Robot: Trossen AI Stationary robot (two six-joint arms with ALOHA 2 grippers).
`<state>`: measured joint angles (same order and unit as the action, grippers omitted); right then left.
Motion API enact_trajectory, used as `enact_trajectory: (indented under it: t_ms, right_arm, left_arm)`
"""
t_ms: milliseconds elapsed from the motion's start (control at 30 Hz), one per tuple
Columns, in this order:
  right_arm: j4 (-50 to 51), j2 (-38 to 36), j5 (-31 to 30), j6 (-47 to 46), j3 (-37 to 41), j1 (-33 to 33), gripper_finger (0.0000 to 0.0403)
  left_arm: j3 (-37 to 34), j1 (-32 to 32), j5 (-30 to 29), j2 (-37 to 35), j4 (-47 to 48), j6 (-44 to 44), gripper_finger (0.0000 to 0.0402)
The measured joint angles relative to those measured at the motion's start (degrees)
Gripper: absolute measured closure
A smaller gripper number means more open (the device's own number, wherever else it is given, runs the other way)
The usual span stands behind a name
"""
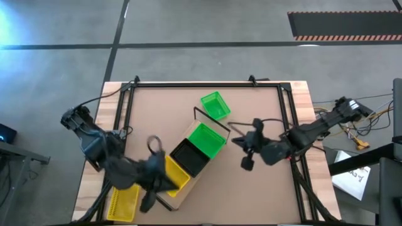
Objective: Stack baskets on shelf by color
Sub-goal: Stack the yellow bin on top of the yellow bins on the shelf
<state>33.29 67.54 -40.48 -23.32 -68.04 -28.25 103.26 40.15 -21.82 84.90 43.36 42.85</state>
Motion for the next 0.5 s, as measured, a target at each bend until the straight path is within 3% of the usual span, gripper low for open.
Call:
enact_trajectory:
  t_ms: [167, 233, 500]
  right_arm:
    - [-2.3, -6.1, -1.2, -0.8, 6.1, 0.3, 0.039]
    - [-3.5, -7.2, -1.8, -0.8, 8.2, 0.4, 0.039]
    - [-8.9, -7.4, -2.1, -0.5, 13.1, 0.5, 0.039]
  left_arm:
    - [-0.1, 3.7, 21.7, 4.4, 9.7, 19.2, 0.0402]
    - [-0.2, 6.0, 26.6, 6.9, 11.6, 24.3, 0.0402]
    - [-0.5, 14.8, 28.9, 13.8, 13.1, 39.5, 0.0402]
